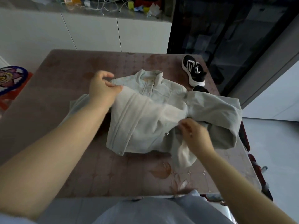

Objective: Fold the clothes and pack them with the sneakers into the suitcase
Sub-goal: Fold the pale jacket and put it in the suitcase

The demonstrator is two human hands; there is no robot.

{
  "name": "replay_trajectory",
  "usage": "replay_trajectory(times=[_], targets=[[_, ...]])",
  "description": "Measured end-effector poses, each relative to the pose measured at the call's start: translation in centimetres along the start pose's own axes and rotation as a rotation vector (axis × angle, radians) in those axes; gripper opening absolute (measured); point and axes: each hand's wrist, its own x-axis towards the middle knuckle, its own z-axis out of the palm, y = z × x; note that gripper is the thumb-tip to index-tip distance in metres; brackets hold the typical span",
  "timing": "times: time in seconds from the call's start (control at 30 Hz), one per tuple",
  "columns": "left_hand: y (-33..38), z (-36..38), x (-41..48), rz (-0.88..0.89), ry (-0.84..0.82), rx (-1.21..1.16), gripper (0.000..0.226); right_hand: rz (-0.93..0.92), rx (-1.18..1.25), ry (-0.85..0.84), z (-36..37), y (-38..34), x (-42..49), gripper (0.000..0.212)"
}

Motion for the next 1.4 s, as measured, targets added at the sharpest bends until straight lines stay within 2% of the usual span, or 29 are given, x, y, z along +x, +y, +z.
replay_trajectory(times=[0.13,0.2,0.27,0.33,0.4,0.47,0.53,0.6,0.67,0.7,0.73,0.83,0.87,0.97,1.07,1.2,1.27,1.4], targets=[[2.2,-1.7,3.2,-0.041,0.035,-0.085,0.038,0.032,0.225,0.134,-5.2,-4.4,3.9,0.008],[3.4,-2.0,4.4,-0.028,-0.029,-0.06,0.043,0.061,0.342,0.254,-7.0,-5.2,6.2,0.007],[4.0,-1.6,3.9,0.003,-0.224,-0.101,0.049,0.122,0.367,0.298,-7.8,-4.1,8.1,0.007],[2.9,-0.5,1.4,0.082,-0.499,-0.052,0.054,0.193,0.176,0.224,-7.6,-1.4,8.9,0.008],[-0.2,0.6,-2.3,0.182,-0.733,0.114,0.058,0.251,-0.044,0.108,-7.0,1.5,8.2,0.016],[-4.3,1.2,-5.8,0.225,-0.899,0.305,0.068,0.302,-0.114,0.019,-6.1,3.5,6.2,0.023],[-7.8,1.1,-8.2,0.228,-0.979,0.412,0.075,0.327,-0.103,-0.07,-5.0,4.4,3.4,0.032],[-9.7,0.9,-9.4,0.262,-0.923,0.337,0.072,0.299,-0.011,-0.153,-3.6,5.6,0.6,0.044],[-10.0,1.0,-10.1,0.268,-0.79,0.254,0.06,0.323,0.027,-0.174,-2.7,6.4,-1.9,0.048],[-10.0,1.1,-10.3,0.289,-0.737,0.258,0.062,0.343,0.014,-0.177,-2.6,6.7,-2.9,0.05],[-9.7,1.4,-10.7,0.322,-0.724,0.274,0.066,0.35,0.003,-0.172,-2.4,7.2,-3.7,0.051],[-9.7,3.0,-12.5,0.365,-0.779,0.371,0.04,0.29,-0.049,-0.2,-2.2,7.4,-4.8,0.048],[-9.7,3.8,-13.1,0.374,-0.791,0.387,0.039,0.246,-0.061,-0.208,-2.1,7.5,-4.8,0.047],[-9.7,6.4,-14.6,0.27,-0.785,0.453,0.051,0.164,-0.122,-0.247,-2.2,7.2,-4.6,0.051],[-9.6,8.4,-15.6,0.139,-0.692,0.432,0.046,0.098,-0.116,-0.25,-2.5,7.2,-3.9,0.055],[-9.5,8.5,-16.4,-0.07,-0.538,0.292,0.031,0.153,-0.036,-0.235,-3.1,6.9,-3.4,0.055],[-9.6,7.9,-16.4,-0.107,-0.47,0.27,0.028,0.154,-0.042,-0.251,-3.0,6.7,-3.4,0.055],[-9.5,8.3,-16.9,-0.168,-0.48,0.351,0.035,0.208,-0.061,-0.263,-2.2,6.8,-3.6,0.06]])
